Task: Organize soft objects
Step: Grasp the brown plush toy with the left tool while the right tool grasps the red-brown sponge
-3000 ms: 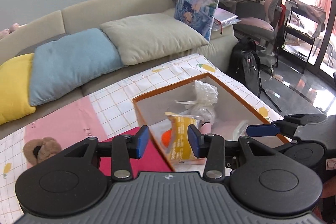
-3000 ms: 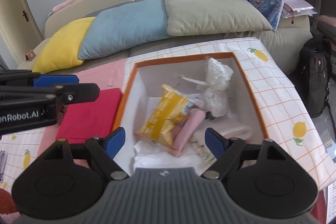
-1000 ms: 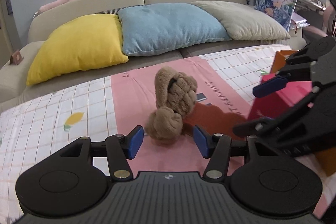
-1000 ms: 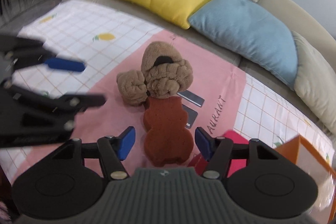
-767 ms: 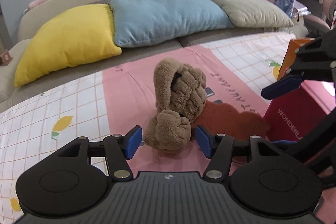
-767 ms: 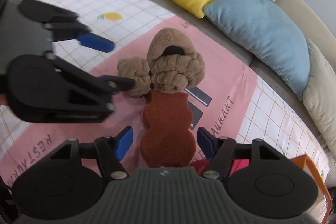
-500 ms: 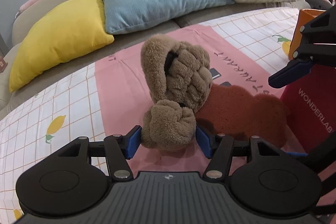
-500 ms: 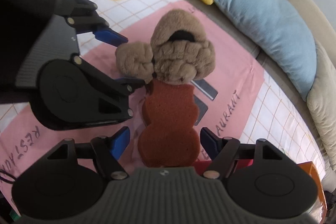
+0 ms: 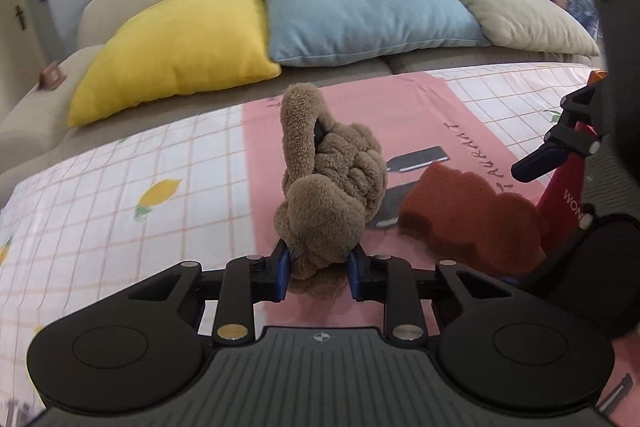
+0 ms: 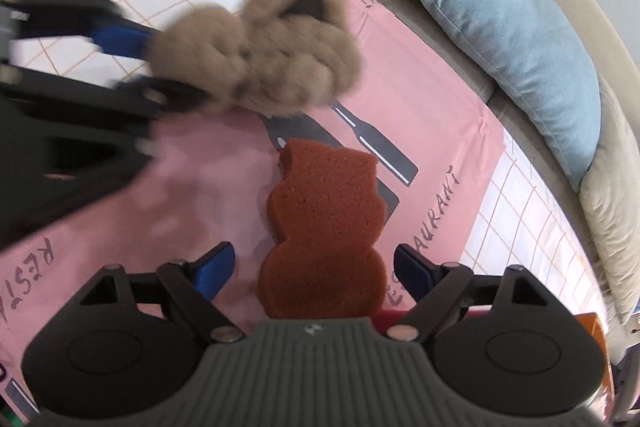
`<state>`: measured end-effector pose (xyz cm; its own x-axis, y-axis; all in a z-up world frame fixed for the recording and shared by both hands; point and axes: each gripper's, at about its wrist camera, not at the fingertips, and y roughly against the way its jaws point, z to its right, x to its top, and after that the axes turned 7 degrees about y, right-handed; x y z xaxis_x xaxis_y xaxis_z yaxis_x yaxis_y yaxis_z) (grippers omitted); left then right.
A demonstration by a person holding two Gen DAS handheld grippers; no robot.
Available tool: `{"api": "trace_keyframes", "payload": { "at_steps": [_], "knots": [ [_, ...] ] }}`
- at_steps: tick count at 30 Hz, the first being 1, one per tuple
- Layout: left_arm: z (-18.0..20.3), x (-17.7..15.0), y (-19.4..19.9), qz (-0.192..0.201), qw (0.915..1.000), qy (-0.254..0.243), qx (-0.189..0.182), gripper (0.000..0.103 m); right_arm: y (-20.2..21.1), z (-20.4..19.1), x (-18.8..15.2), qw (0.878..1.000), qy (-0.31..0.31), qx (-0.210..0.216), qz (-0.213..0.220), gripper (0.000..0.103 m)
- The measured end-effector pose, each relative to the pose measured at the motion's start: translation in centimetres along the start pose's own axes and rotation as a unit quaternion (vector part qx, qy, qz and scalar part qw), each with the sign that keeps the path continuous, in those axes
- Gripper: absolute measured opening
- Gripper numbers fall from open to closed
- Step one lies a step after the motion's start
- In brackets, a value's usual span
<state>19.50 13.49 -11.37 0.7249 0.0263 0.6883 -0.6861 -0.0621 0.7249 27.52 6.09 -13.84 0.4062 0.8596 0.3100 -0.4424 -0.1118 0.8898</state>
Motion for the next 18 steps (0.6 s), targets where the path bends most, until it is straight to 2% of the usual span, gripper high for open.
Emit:
{"api": "trace_keyframes", "payload": {
  "at_steps": [3, 7, 9, 13, 18],
  "knots": [
    [-0.7, -0.6, 1.4, -0.003, 0.9997, 0.024, -0.004, 0.031, -0.4, -0.6, 0.6, 1.0, 0.013, -0.004, -0.015, 0.082],
    [-1.3, -1.4, 3.2, 0.006, 0.9992, 0.04, 0.004, 0.03, -1.6, -0.6, 1.3, 0.999, -0.001, 0.003, -0.045, 0.071],
    [-1.6, -1.5, 3.9, 0.011, 0.9988, 0.047, 0.005, 0.029, -2.2, -0.5, 1.4, 0.998, -0.008, 0.006, -0.061, 0.069],
    [-1.9, -1.8, 5.0, 0.011, 0.9978, 0.065, 0.003, 0.028, -2.4, -1.1, 1.5, 0.998, 0.01, -0.017, -0.063, 0.056],
    [-1.3, -2.5, 6.3, 0.018, 0.9981, 0.058, 0.012, 0.026, -2.0, -0.6, 0.9, 0.999, -0.007, -0.01, -0.047, 0.047]
  ]
}}
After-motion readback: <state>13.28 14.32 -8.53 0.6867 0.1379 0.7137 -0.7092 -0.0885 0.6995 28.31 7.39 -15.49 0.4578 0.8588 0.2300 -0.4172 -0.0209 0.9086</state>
